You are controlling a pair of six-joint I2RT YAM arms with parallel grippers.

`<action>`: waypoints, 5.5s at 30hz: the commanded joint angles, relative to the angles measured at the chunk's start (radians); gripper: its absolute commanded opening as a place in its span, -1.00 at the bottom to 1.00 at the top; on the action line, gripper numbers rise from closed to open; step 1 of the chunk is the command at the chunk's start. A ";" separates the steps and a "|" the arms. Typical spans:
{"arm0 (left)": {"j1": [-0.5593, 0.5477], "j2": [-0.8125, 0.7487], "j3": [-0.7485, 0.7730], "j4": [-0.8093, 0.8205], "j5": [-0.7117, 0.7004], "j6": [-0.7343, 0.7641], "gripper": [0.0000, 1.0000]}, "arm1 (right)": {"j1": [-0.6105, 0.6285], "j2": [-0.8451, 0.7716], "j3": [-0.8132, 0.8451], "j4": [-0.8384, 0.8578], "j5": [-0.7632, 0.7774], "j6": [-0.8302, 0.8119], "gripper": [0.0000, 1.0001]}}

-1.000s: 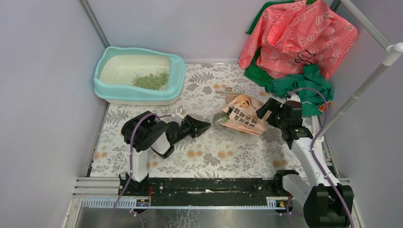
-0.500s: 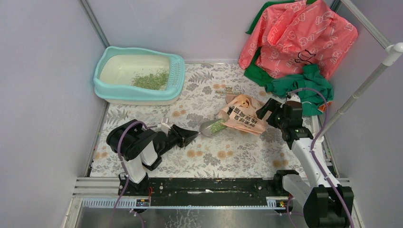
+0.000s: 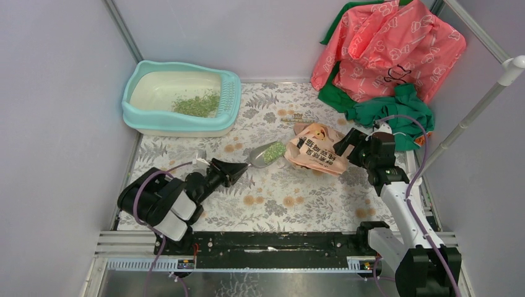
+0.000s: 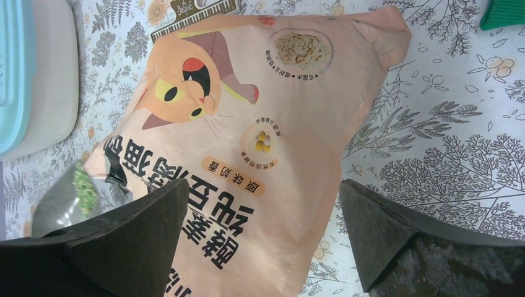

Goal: Fill the litter box with clean litter
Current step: 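Pour the cat litter into the litter box, then scoop the cat litter from the cat litter bag.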

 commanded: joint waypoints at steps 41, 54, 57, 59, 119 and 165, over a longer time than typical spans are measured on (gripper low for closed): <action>0.663 -0.412 0.952 -1.502 -0.197 0.759 -1.00 | -0.003 -0.019 -0.014 0.068 -0.100 0.014 1.00; 0.494 -0.205 1.232 -1.742 -0.656 1.040 -1.00 | -0.003 -0.002 -0.006 0.082 -0.112 0.011 1.00; 0.451 -0.162 1.272 -1.776 -0.745 1.098 -1.00 | -0.003 0.003 -0.005 0.086 -0.118 0.013 1.00; 0.403 -0.122 1.307 -1.800 -0.846 1.145 -1.00 | -0.003 0.006 -0.007 0.091 -0.123 0.014 1.00; -0.132 -0.530 0.852 -1.667 -0.252 0.735 -1.00 | -0.002 -0.112 0.103 -0.169 -0.116 -0.078 1.00; -0.317 0.036 1.156 -1.570 -0.296 0.635 -0.99 | -0.003 -0.120 0.041 -0.078 -0.098 -0.043 1.00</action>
